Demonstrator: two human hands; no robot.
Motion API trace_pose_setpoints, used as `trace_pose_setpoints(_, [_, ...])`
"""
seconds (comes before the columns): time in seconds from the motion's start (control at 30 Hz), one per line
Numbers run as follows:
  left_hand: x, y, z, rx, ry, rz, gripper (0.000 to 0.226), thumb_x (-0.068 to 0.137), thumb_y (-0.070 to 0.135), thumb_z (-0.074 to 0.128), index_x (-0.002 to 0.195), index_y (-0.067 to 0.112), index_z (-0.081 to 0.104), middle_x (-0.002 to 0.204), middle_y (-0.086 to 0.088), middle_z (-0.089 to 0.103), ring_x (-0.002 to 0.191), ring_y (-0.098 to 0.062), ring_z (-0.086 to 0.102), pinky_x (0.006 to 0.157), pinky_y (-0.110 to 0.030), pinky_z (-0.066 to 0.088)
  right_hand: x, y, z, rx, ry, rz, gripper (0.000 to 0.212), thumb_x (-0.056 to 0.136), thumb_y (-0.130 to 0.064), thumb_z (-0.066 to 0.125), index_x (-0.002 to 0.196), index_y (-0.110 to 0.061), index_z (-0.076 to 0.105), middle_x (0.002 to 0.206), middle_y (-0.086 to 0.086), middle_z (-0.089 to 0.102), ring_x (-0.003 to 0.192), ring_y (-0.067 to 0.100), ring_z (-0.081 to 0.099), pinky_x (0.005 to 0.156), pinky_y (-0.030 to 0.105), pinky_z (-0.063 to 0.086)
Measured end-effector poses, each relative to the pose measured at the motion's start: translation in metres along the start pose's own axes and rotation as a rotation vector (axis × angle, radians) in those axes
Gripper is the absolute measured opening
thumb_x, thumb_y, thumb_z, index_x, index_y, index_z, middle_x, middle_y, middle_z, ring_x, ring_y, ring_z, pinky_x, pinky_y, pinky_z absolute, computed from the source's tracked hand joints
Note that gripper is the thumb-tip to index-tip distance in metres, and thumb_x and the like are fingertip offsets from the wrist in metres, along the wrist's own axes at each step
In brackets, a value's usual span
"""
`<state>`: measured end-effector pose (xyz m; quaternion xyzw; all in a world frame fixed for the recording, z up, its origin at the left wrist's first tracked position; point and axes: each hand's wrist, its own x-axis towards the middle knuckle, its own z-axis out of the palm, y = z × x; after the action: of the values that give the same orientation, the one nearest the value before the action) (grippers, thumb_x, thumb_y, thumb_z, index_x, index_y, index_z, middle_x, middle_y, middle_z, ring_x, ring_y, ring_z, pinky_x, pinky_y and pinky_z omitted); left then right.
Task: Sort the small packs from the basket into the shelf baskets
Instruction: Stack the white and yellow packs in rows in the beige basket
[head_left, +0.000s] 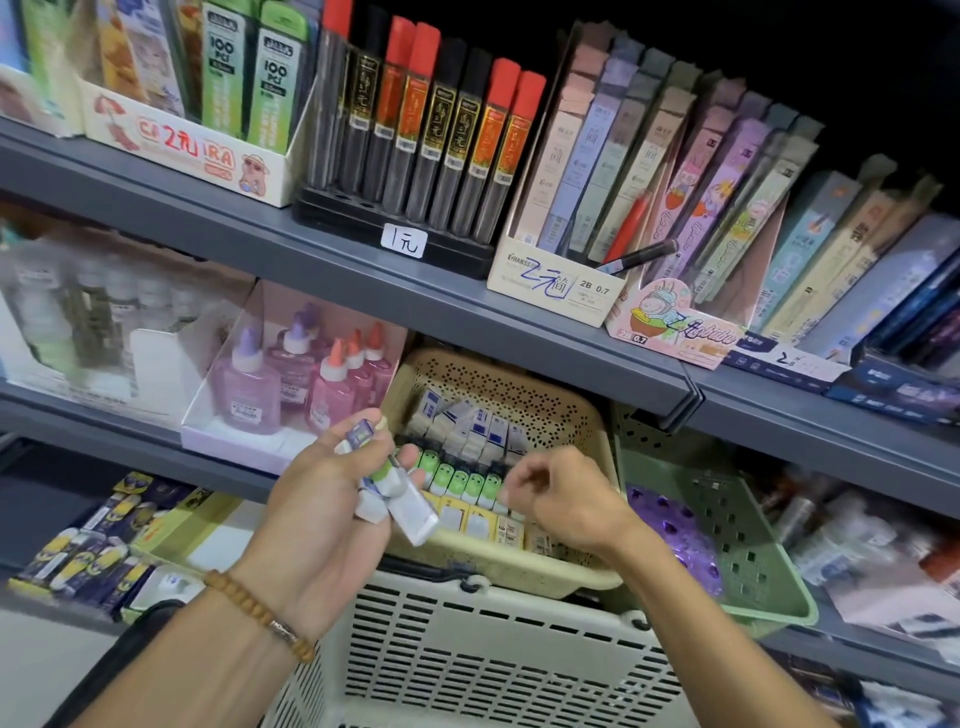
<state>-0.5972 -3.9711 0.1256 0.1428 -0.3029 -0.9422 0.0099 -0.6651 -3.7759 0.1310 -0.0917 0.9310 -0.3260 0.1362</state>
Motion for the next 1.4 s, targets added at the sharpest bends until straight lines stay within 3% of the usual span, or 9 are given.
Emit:
trace_pose_setpoints(0.1, [0.002,-0.002,0.001,0.011,0.019,0.028,0.017,0.096,-0.001,0.047,0.103,0.012,0.056,0.102,-0.014,0.051,0.077,-0.017,0.061,0.065,-0.028,0.057,-0.019,-0.032,0.003,0.328,-0.052,-0.151,0.023,0.085,-0.033,0.074,0.086,-0.013,0.064,0.070,0.004,0.069,0.056,0.009,0.060,0.053,0.020,0.047])
trace_pose_setpoints(0.27, [0.004,-0.005,0.000,0.003,-0.045,-0.002,0.023,0.095,-0.002,0.047,0.111,0.011,0.058,0.094,-0.013,0.063,0.079,-0.017,0.072,0.063,-0.033,0.059,-0.030,-0.058,0.021,0.437,-0.184,-0.201,0.025,0.080,0.000,0.076,0.086,-0.013,0.055,0.069,0.004,0.061,0.052,0.010,0.054,0.048,0.019,0.044])
trace_pose_setpoints(0.5, [0.008,-0.013,-0.002,-0.022,-0.075,-0.044,0.027,0.094,-0.005,0.045,0.113,0.010,0.056,0.065,-0.008,0.070,0.082,-0.020,0.073,0.066,-0.040,0.060,-0.033,-0.042,0.035,0.635,-0.166,-0.099,0.034,0.082,0.006,0.072,0.093,-0.011,0.045,0.078,0.006,0.057,0.055,0.019,0.063,0.047,0.023,0.052])
trace_pose_setpoints(0.6, [0.010,-0.014,-0.001,-0.026,-0.082,-0.052,0.027,0.093,-0.005,0.046,0.114,0.009,0.057,0.071,-0.012,0.072,0.093,-0.024,0.072,0.065,-0.040,0.061,-0.030,-0.039,0.038,0.617,-0.116,-0.114,0.035,0.079,0.003,0.076,0.100,-0.011,0.050,0.089,0.007,0.057,0.054,0.021,0.063,0.046,0.023,0.051])
trace_pose_setpoints(0.77, [0.007,-0.011,-0.002,0.098,-0.043,0.026,0.024,0.093,-0.005,0.049,0.113,0.006,0.057,0.082,-0.013,0.071,0.092,-0.028,0.072,0.075,-0.035,0.060,-0.010,-0.029,0.022,0.664,0.024,-0.076,0.015,0.085,0.001,0.071,0.095,-0.004,0.062,0.065,0.006,0.062,0.048,0.012,0.058,0.045,0.021,0.047])
trace_pose_setpoints(0.97, [0.003,-0.002,-0.008,0.295,-0.014,0.039,0.016,0.096,0.010,0.054,0.111,0.006,0.058,0.093,-0.008,0.076,0.079,-0.030,0.074,0.055,-0.027,0.058,0.070,-0.006,0.001,0.559,0.373,0.219,0.008,0.093,-0.009,0.064,0.089,-0.006,0.070,0.052,0.002,0.065,0.037,0.010,0.055,0.041,0.019,0.047])
trace_pose_setpoints(1.07, [0.004,0.002,-0.010,0.309,0.001,0.024,0.022,0.091,0.014,0.059,0.110,0.002,0.060,0.094,-0.009,0.076,0.074,-0.027,0.074,0.052,-0.023,0.056,0.103,0.003,0.006,0.390,0.339,0.257,0.012,0.093,-0.016,0.064,0.091,-0.007,0.072,0.062,0.006,0.066,0.048,0.014,0.059,0.048,0.022,0.049])
trace_pose_setpoints(1.27, [0.004,0.006,-0.011,0.268,0.039,-0.023,0.019,0.092,0.010,0.059,0.106,-0.002,0.062,0.094,-0.020,0.074,0.073,-0.027,0.074,0.059,-0.026,0.060,0.124,-0.004,0.019,0.501,0.240,0.215,0.018,0.089,0.003,0.064,0.083,-0.013,0.066,0.090,0.011,0.069,0.070,0.014,0.069,0.051,0.014,0.052])
trace_pose_setpoints(1.4, [0.004,0.005,-0.008,0.185,0.057,-0.059,0.019,0.093,-0.001,0.054,0.112,-0.001,0.056,0.092,-0.025,0.072,0.081,-0.032,0.073,0.065,-0.033,0.061,0.111,-0.014,0.020,0.279,0.310,0.114,0.018,0.094,-0.011,0.058,0.080,-0.019,0.067,0.071,0.004,0.070,0.060,0.011,0.065,0.058,0.022,0.057])
